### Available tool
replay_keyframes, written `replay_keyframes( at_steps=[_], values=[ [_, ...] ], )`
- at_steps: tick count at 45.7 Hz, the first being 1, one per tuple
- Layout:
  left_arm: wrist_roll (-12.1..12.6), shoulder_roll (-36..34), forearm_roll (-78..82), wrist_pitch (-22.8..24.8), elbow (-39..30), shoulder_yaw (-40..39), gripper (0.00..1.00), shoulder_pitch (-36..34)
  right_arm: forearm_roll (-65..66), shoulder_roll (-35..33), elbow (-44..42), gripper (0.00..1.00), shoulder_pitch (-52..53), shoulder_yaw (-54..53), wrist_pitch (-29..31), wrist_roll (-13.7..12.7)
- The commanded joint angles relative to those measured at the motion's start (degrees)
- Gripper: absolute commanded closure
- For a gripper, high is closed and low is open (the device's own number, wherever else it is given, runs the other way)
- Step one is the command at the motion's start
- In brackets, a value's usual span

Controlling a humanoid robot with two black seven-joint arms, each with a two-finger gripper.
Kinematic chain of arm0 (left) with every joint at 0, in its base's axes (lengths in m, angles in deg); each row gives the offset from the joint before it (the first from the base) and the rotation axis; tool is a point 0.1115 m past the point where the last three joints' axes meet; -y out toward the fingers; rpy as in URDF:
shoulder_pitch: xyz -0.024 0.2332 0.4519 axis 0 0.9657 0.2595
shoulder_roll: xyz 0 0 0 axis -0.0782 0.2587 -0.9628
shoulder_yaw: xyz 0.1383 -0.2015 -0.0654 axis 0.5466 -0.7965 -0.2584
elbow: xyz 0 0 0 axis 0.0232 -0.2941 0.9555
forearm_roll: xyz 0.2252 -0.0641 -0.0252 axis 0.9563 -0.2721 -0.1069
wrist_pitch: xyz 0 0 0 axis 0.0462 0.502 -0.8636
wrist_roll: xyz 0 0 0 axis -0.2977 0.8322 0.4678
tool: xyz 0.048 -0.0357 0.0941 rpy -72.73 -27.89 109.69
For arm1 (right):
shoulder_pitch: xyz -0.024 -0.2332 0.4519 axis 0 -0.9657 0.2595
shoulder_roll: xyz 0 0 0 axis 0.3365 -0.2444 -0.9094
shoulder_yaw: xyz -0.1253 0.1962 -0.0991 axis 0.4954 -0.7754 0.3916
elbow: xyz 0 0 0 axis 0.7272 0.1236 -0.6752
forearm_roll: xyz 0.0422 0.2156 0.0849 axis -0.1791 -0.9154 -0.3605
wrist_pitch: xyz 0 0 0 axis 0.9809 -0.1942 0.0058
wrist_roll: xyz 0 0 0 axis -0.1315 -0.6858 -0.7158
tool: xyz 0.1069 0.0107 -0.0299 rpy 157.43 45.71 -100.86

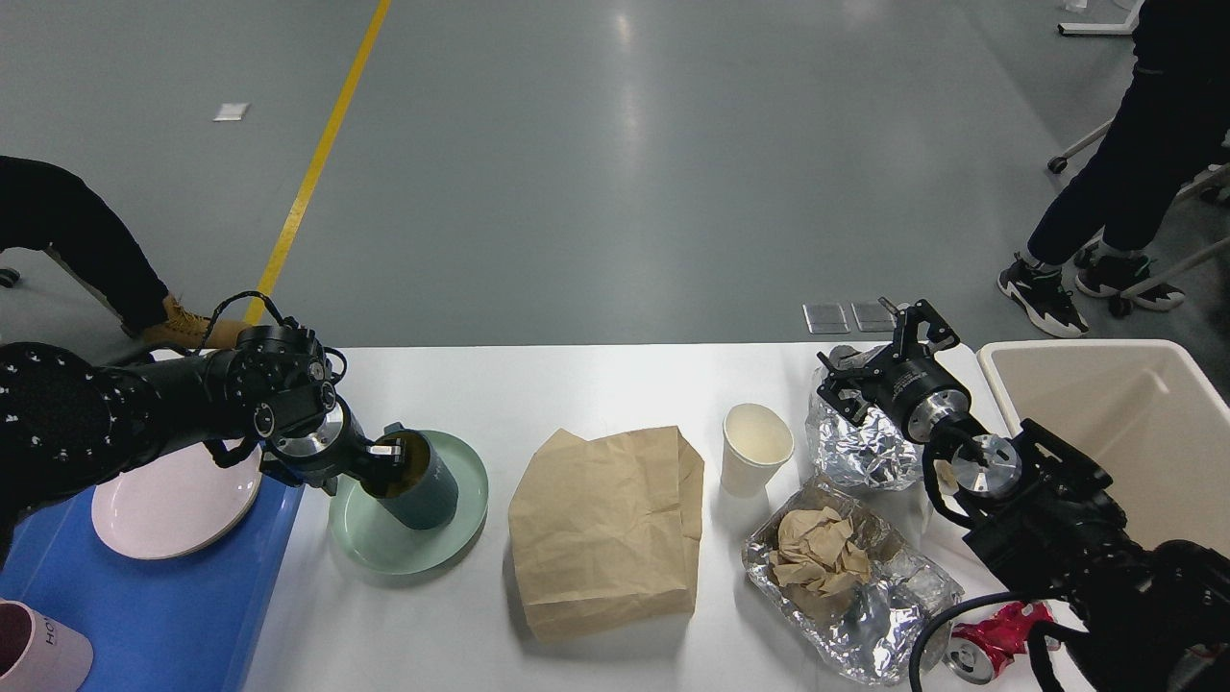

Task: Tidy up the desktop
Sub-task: 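Grasp the teal mug with the left gripper, then lift the teal mug and carry it toward the blue tray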

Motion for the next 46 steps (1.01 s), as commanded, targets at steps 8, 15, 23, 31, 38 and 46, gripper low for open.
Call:
replay_keyframes(
  at_steps=[8,15,23,31,38,46],
  values=[
    [1.0,-0.4,-0.1,3.8,0.2,-1.1,1.0,-0.1,0.0,0.0,0.0,0.0,0.0,0.0,0.0,0.0],
    [1.7,-0.3,-0.1,3.9,0.2,-1.6,1.0,-0.1,0.0,0.0,0.0,0.0,0.0,0.0,-0.1,0.0],
    [3.2,-0.4,-0.1,4.4,0.2,-2.7,1.0,-0.1,0.0,0.0,0.0,0.0,0.0,0.0,0.0,0.0],
    [3.5,-0.3,-0.9,7.4,0.2,-4.2,1.0,-1.3,0.0,0.0,0.0,0.0,0.0,0.0,0.0,0.0],
    [3.6,-0.4,-1.6,11.8,0.1,-5.1,1.0,-4.1,0.0,0.0,0.0,0.0,0.0,0.0,0.0,0.0],
    [3.6,-1.0,-3.2,17.2,-0.4,-4.9,1.0,-8.8,0.0,0.0,0.0,0.0,0.0,0.0,0.0,0.0]
  ],
)
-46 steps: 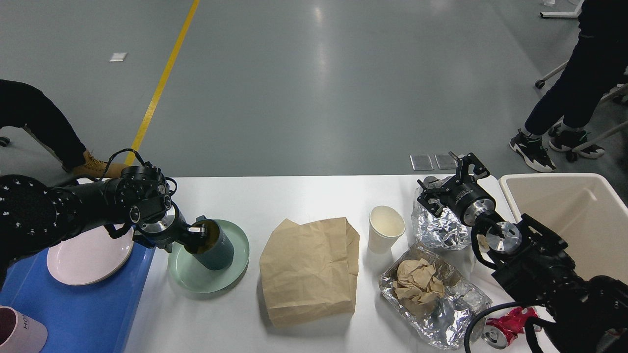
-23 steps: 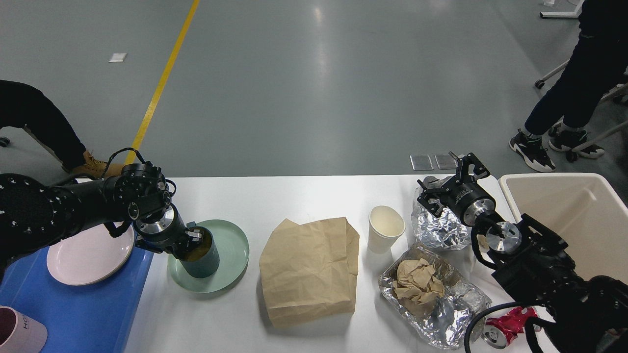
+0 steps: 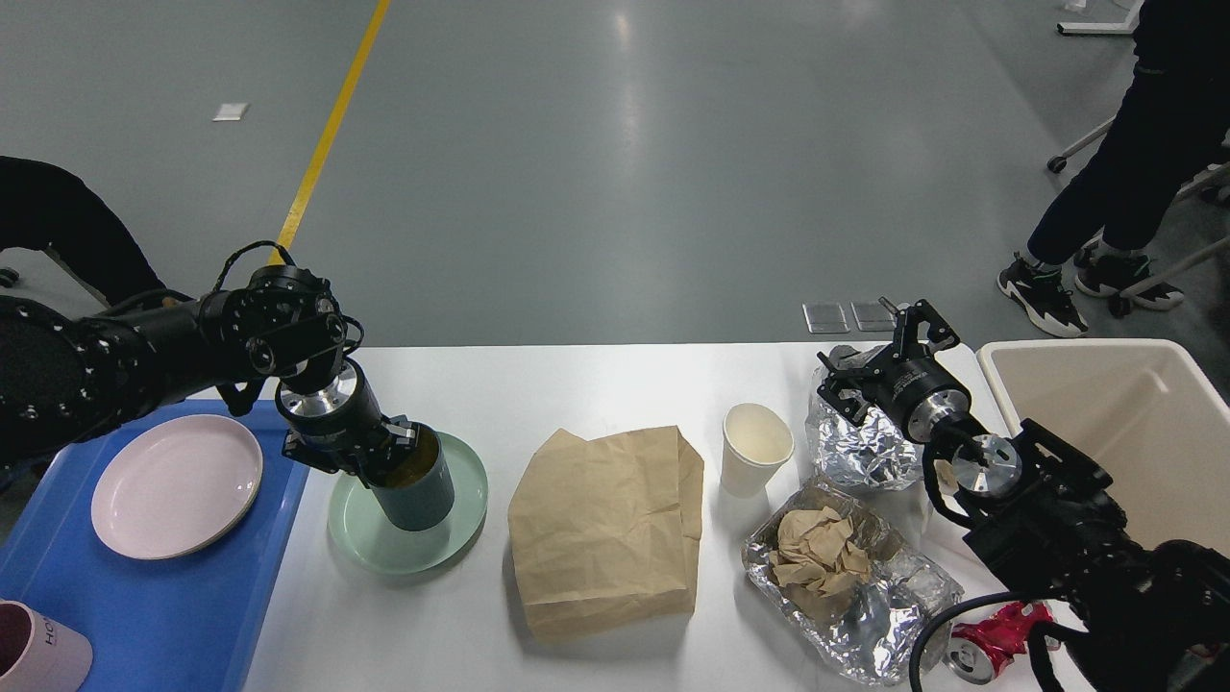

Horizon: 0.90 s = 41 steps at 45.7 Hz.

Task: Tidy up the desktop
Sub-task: 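Lift the teal mug and carry it toward the blue tray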

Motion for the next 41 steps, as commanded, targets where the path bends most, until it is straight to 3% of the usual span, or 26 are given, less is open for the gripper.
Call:
replay_keyframes(
  at_steps=[1,12,19,27,33,41],
  values=[
    [0.0,-0.7,-1.3,4.7,-0.2,0.3,1.0,-3.8,0.0,0.0,0.0,0.0,0.0,0.0,0.0,0.0],
    [0.0,-3.6,-2.1,6.1,-0.9,0.4,1.0,-13.0,0.0,0.0,0.0,0.0,0.0,0.0,0.0,0.0],
    [-0.1,-7.3,-2.2,6.1,-5.7,1.8,1.0,-21.8,0.0,0.0,0.0,0.0,0.0,0.0,0.0,0.0],
    [-1.8,-8.1,-6.8,6.1,-14.8,11.7,1.0,-32.6,-0.1,0.0,0.0,0.0,0.0,0.0,0.0,0.0],
    [-7.2,-7.5,-13.1,6.1,-23.9,23.7,1.0,-43.4,0.0,0.0,0.0,0.0,0.0,0.0,0.0,0.0],
    [-17.7,-5.8,-14.6,6.1,-36.1,34.9,1.0,-57.0,0.0,0.0,0.0,0.0,0.0,0.0,0.0,0.0]
  ],
)
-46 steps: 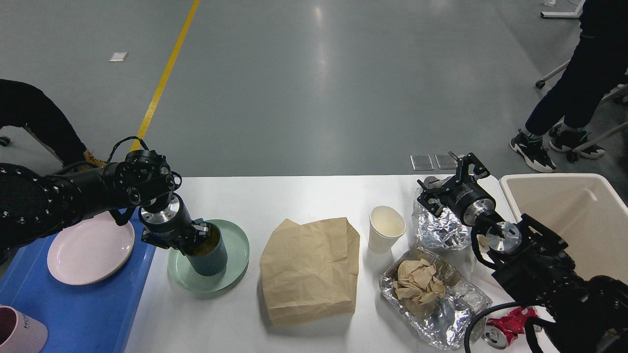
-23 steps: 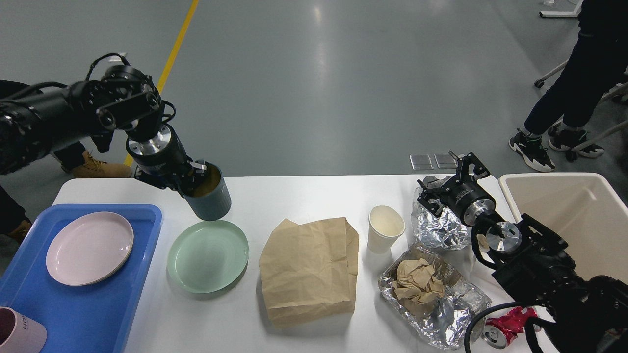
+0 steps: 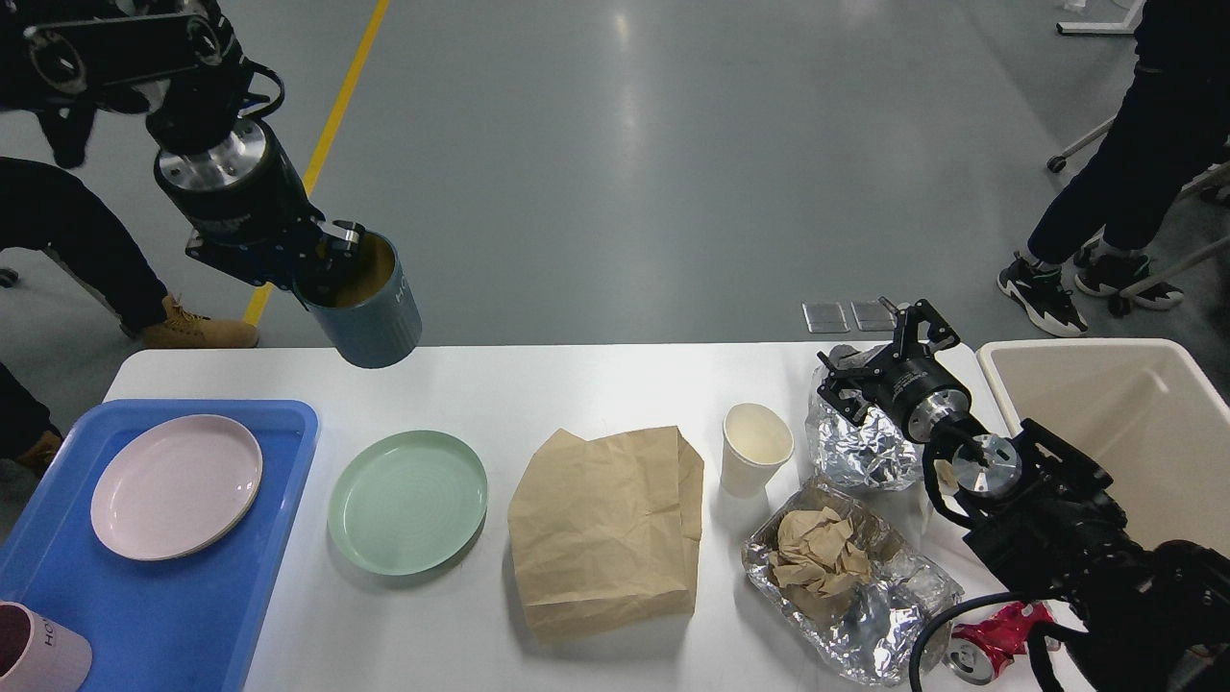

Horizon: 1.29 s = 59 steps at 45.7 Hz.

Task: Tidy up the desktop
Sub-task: 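Lift the teal mug and carry it toward the blue tray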

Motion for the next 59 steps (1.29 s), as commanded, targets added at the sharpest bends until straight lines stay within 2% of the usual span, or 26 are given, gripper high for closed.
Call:
replay_keyframes(
  at_steps=[1,5,10,19,23,28,32,38,44,52,59],
  values=[
    [-7.4,1.0,-0.6,0.0,-8.7,7.6,1.0,-9.3,-0.1,0.0,0.0,0.0,0.0,0.0,0.0,0.0],
    [-12.1,2.0,-0.6,0.0,-13.5,12.2,1.0,-14.3,0.0,0.0,0.0,0.0,0.0,0.0,0.0,0.0],
    [-16.2,3.6,-0.6,0.0,-16.9,16.6,1.0,-17.8,0.0,0.0,0.0,0.0,0.0,0.0,0.0,0.0],
    [-23.4,5.3,-0.6,0.0,-18.3,25.2,1.0,-18.4,0.0,0.0,0.0,0.0,0.0,0.0,0.0,0.0],
    [-26.0,6.0,-0.6,0.0,-18.2,29.4,1.0,-15.5,0.0,0.0,0.0,0.0,0.0,0.0,0.0,0.0],
    [-26.2,4.8,-0.8,0.0,-18.2,30.5,1.0,-8.6,0.0,0.0,0.0,0.0,0.0,0.0,0.0,0.0],
    [-25.9,0.2,-0.8,0.0,-18.1,31.3,1.0,-2.6,0.0,0.0,0.0,0.0,0.0,0.0,0.0,0.0],
    [-25.6,-3.7,-0.8,0.0,-17.1,31.2,1.0,2.8,0.0,0.0,0.0,0.0,0.0,0.0,0.0,0.0],
    [-24.9,-5.4,-0.6,-5.2,-16.5,31.2,1.0,8.1,0.0,0.0,0.0,0.0,0.0,0.0,0.0,0.0],
    [-20.8,-7.7,-0.2,-14.0,-15.8,31.2,1.0,13.7,0.0,0.0,0.0,0.0,0.0,0.0,0.0,0.0],
    [-18.2,-9.1,1.1,-17.5,-13.2,30.5,1.0,17.9,0.0,0.0,0.0,0.0,0.0,0.0,0.0,0.0]
  ],
)
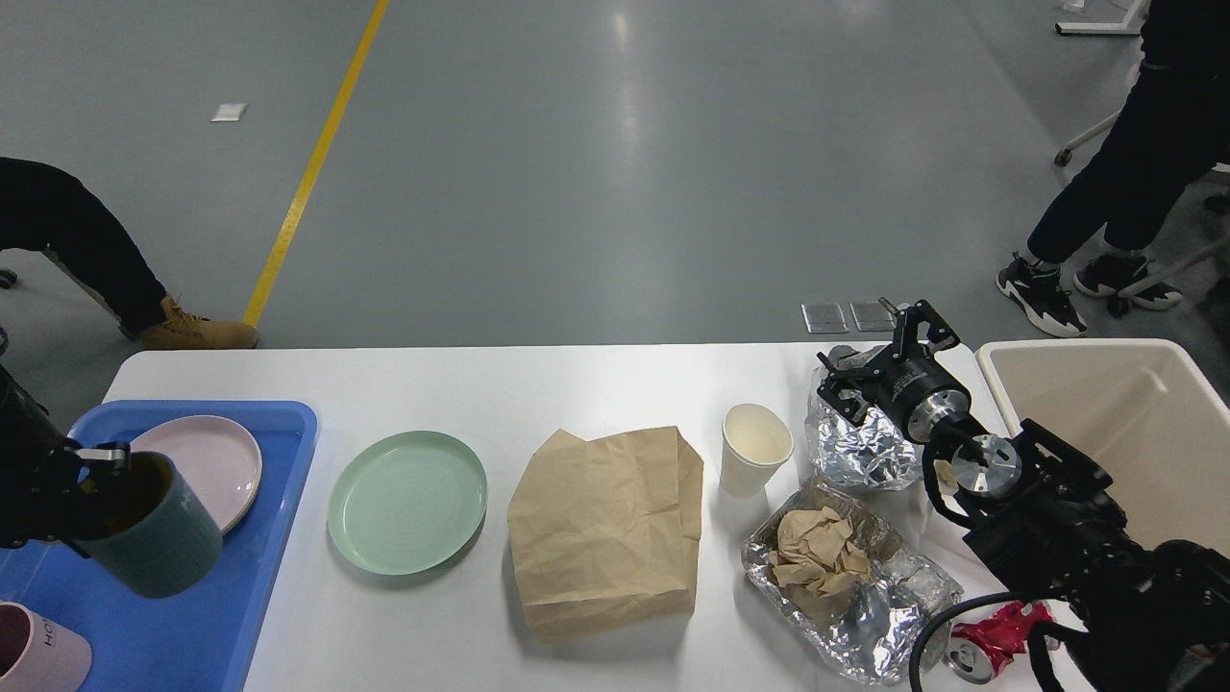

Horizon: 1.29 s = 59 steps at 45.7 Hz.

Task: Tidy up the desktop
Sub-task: 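Lift the teal mug and carry it toward the blue tray, then lower the teal mug onto the blue tray and release it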

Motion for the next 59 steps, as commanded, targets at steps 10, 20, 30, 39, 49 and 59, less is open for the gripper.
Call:
replay_keyframes(
  at_steps=[10,20,30,39,49,59],
  values=[
    [6.9,-2.2,3.4,-9.9,2.7,-5.8,1.0,8.9,0.0,0.0,0.0,0.0,0.0,0.0,0.0,0.0],
    [12.2,-1.6,3.4,-12.5,5.9,-12.2,1.0,15.3,0.0,0.0,0.0,0.0,0.0,0.0,-0.1,0.0],
    [13.8,-1.3,3.4,-12.5,10.7,-16.8,1.0,24.0,0.0,0.0,0.0,0.0,0.0,0.0,0.0,0.0],
    [15.5,-1.3,3.4,-12.5,10.8,-18.0,1.0,25.1,0.0,0.0,0.0,0.0,0.0,0.0,0.0,0.0],
    [15.7,-0.1,3.4,-12.7,11.3,-18.5,1.0,26.2,0.0,0.0,0.0,0.0,0.0,0.0,0.0,0.0],
    [16.5,1.6,3.3,-14.2,13.5,-18.5,1.0,28.8,0.0,0.0,0.0,0.0,0.0,0.0,0.0,0.0]
  ],
)
